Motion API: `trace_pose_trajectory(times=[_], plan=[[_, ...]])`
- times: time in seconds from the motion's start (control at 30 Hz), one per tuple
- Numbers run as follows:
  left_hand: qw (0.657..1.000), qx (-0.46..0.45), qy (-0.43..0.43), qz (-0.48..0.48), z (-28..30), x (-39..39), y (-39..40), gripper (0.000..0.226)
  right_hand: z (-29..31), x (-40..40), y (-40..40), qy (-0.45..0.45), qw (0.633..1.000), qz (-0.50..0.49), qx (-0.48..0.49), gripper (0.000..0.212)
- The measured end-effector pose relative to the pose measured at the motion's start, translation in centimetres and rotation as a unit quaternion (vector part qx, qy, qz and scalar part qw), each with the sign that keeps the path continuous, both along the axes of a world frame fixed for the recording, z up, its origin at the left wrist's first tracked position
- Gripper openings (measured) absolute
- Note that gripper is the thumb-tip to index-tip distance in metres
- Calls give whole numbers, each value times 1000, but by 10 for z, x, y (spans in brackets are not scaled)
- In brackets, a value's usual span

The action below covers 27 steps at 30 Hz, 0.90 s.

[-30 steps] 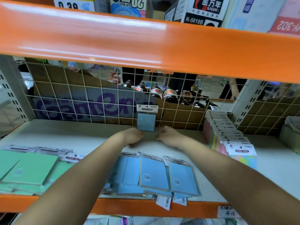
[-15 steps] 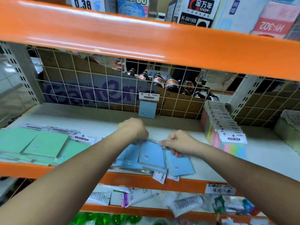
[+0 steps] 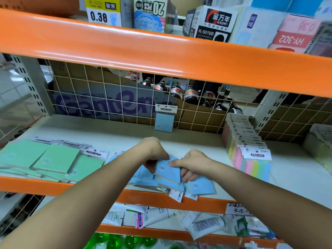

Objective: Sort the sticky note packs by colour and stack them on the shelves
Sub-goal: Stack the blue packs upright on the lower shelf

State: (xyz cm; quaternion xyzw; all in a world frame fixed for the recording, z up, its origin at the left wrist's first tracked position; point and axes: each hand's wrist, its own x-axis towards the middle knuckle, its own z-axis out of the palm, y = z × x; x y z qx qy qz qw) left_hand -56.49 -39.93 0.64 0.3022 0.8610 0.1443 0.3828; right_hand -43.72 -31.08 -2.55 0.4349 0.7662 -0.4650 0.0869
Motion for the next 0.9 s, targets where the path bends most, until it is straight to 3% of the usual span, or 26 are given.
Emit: trace_pose_trajectory(times=[0.13,0.33,0.43,0.53,0.67,0.9], plan=[[999,44,-4,19,6,-7,7,33,5,-5,5,28,998,-55,-34,46],[996,81,7,29,4,-21,23,20,15,-27,20,61,995,-83,13,30],[990,124,43,42,-5,-31,35,10,12,-41,29,102,989,-79,66,30],[979,180,64,72,-18,-42,48,19,5,-61,37,132,975,-96,154,22],[967,222,51,118,-32,-53,58,31,-11,-88,45,118,969,-111,186,25],[974,201,12,101,-55,-63,67,35,-37,-105,44,145,975,-148,84,45]])
